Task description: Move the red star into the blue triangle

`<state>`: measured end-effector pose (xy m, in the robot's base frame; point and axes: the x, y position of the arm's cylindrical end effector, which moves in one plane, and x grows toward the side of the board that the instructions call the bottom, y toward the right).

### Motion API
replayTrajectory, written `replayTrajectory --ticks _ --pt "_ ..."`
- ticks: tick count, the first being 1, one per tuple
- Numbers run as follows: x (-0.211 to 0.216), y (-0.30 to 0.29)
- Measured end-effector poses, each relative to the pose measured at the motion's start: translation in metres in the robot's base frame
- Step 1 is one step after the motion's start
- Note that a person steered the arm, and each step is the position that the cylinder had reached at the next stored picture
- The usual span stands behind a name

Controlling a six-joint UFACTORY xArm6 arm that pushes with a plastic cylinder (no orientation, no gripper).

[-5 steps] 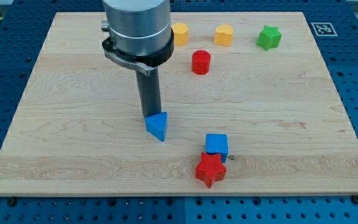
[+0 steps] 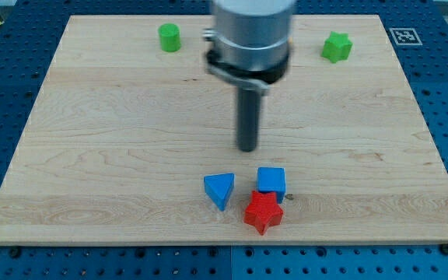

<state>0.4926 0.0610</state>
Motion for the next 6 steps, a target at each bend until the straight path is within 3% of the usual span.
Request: replayTrajectory --ticks 1,2,3,4,5,6 --pt "0.035 0.104" --pt "0.108 0.138" --pt "0.126 0.122" --pt "0.126 0.036" --pt "0.126 -0.005" --pt "0.126 -0.005"
